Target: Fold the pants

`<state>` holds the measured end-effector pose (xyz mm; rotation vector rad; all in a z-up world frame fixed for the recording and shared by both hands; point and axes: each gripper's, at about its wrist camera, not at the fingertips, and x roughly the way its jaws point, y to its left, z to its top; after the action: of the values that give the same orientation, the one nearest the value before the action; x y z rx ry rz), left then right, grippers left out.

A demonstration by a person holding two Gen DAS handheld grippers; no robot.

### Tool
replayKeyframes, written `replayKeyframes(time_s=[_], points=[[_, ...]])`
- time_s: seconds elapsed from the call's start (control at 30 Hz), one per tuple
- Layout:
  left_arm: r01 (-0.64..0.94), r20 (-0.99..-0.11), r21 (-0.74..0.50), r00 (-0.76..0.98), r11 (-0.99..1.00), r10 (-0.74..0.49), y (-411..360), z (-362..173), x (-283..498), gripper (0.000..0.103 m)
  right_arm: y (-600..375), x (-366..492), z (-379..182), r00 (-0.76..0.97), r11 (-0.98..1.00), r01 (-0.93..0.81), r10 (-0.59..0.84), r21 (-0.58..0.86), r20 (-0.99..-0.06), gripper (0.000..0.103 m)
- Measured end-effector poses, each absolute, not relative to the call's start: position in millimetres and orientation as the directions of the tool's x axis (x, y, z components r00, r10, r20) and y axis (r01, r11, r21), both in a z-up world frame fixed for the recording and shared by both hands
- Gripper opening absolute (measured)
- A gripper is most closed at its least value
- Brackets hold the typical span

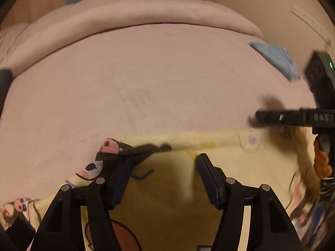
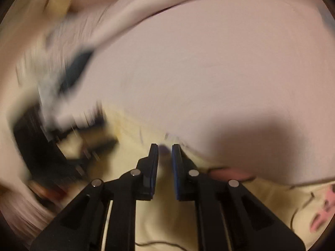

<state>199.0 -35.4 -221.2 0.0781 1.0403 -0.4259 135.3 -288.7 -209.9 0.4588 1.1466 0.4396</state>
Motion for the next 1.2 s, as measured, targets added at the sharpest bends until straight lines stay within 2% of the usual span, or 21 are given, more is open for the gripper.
replayKeyframes(time_s=[0.03, 0.07, 0.1, 0.17, 0.23, 0.3, 0.33, 0.5, 0.7, 0.9, 1.2], points=[[0.368, -0.849, -0.147, 0.429, 0.918, -0.308, -34.3, -215.0, 197.4, 0.063, -301.2, 138.7, -205.1, 0.391, 0.844, -0.044, 0.507, 0.535, -0.768, 0.032], [0.370, -0.844, -0.156, 0.432, 0.916, -0.318, -34.0, -209.2, 195.9, 0.063, -312.0, 137.9, -194.8, 0.440, 0.876, -0.010, 0.437, 0.483, -0.784, 0.034], [0.382, -0.836, -0.164, 0.436, 0.910, -0.334, -37.7, -204.7, 182.7, 0.063, -326.5, 132.7, -182.2, 0.475, 0.874, 0.001, 0.427, 0.486, -0.769, 0.034], [0.409, -0.825, -0.191, 0.427, 0.893, -0.371, -62.0, -198.0, 169.3, 0.063, -359.5, 110.2, -159.0, 0.517, 0.829, -0.002, 0.479, 0.559, -0.709, 0.039], [0.438, -0.804, -0.254, 0.401, 0.863, -0.440, -77.4, -190.1, 158.5, 0.064, -399.4, 71.7, -136.6, 0.584, 0.820, 0.024, 0.453, 0.572, -0.674, 0.054], [0.470, -0.787, -0.305, 0.366, 0.828, -0.497, -97.6, -187.1, 150.7, 0.069, -435.4, 36.4, -124.6, 0.642, 0.819, 0.078, 0.395, 0.568, -0.658, 0.059], [0.493, -0.781, -0.324, 0.343, 0.808, -0.522, -111.7, -186.6, 151.9, 0.073, -458.2, 12.6, -121.0, 0.667, 0.809, 0.126, 0.359, 0.574, -0.653, 0.059], [0.624, -0.779, -0.328, 0.246, 0.709, -0.577, -197.6, -182.8, 130.1, 0.074, -522.7, -78.4, -128.1, 0.702, 0.744, 0.327, 0.222, 0.583, -0.676, 0.061], [0.667, -0.750, -0.435, 0.104, 0.605, -0.653, -250.9, -183.6, 107.2, 0.074, -541.3, -122.2, -168.8, 0.684, 0.648, 0.423, 0.230, 0.633, -0.692, 0.061], [0.655, -0.781, -0.423, 0.088, 0.627, -0.619, -289.8, -202.6, 103.4, 0.074, -541.8, -118.4, -183.2, 0.770, 0.576, 0.362, 0.259, 0.733, -0.583, 0.061], [0.600, -0.791, -0.446, 0.083, 0.664, -0.606, -290.7, -218.2, 111.5, 0.074, -541.6, -89.3, -186.5, 0.791, 0.626, 0.336, 0.218, 0.703, -0.572, 0.059]])
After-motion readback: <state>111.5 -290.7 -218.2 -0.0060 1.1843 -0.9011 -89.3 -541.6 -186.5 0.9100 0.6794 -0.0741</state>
